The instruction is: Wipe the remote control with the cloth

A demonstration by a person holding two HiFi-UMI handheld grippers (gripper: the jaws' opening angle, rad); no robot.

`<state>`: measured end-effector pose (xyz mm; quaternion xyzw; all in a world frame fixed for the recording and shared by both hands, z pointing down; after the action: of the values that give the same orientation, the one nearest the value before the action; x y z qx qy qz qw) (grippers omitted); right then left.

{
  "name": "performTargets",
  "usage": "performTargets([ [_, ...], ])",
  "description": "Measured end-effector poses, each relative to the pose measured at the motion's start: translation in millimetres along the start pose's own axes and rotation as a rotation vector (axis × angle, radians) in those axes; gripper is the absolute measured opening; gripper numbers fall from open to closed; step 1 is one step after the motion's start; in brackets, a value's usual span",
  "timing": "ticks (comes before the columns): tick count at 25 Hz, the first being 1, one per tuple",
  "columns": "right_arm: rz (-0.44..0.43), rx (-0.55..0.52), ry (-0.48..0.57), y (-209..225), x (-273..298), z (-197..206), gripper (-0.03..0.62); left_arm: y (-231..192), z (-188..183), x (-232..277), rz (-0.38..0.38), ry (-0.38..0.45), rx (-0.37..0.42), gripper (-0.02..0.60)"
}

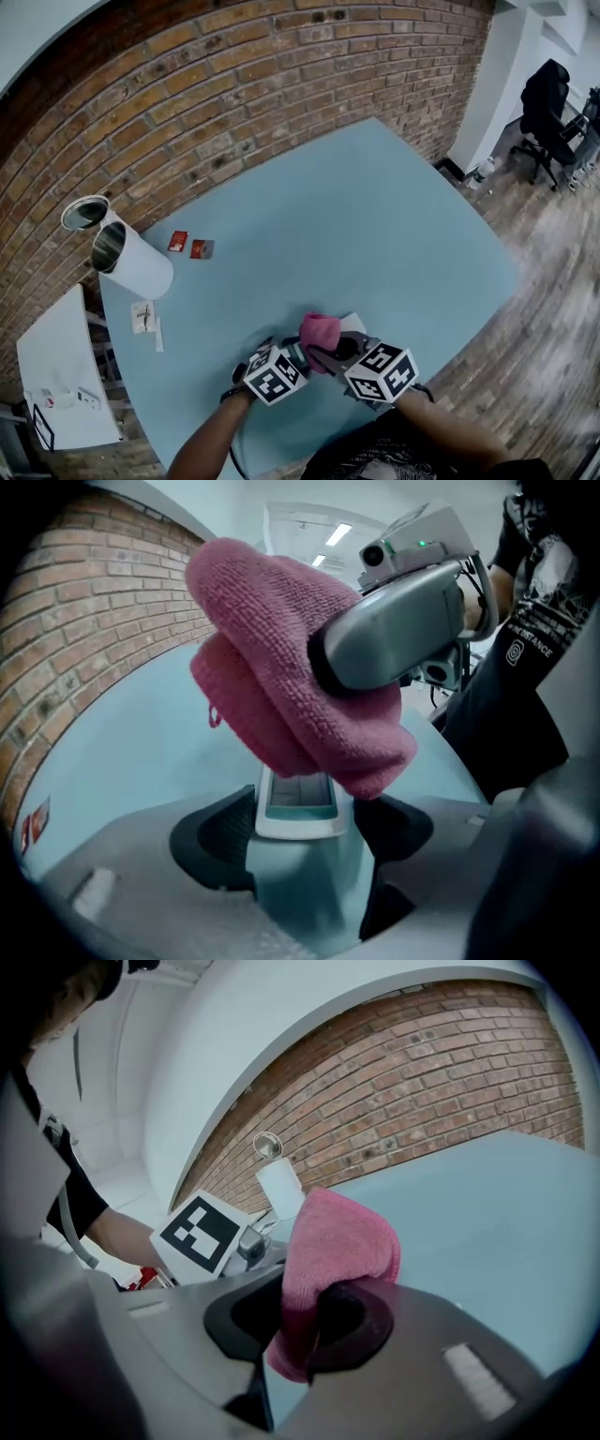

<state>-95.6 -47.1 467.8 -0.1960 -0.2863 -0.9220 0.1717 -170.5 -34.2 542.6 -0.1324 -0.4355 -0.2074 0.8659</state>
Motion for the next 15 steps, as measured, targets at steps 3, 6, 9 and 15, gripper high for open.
performTargets([
  [3, 0.002, 0.027, 0.026, 1.6, 15.9, -7.6, 0.064, -0.7, -2.2, -0.1, 0.013, -0.032, -0.012, 0.337],
  [6, -0.004, 0.034, 0.017, 1.5, 30.4, -4.8, 0.064, -2.3, -4.6, 0.0, 0.015, -0.051, -0.016, 0.324],
  [9, 0.003, -0.008, -0.006, -1.0, 37.5, 4.5, 0.064, -1.4, -6.3, 0.1, 0.007, -0.060, -0.025, 0.318],
  [15, 0.046, -0.096, -0.003, 4.7, 31.8, 6.4, 0.064, -2.4, -10.9, 2.1, 0.007, -0.131, -0.032, 0.318],
])
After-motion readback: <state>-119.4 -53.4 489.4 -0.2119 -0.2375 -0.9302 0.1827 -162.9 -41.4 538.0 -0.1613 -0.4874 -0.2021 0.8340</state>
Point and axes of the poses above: the fingertips, and each gripper's own axes: x forward along the fingers, y to its right, z out of its underside, the point moved 6 cm from there along -x, backward along the fingers, and after that the axes turned 2 degrees about x, right-handed, at the moved point
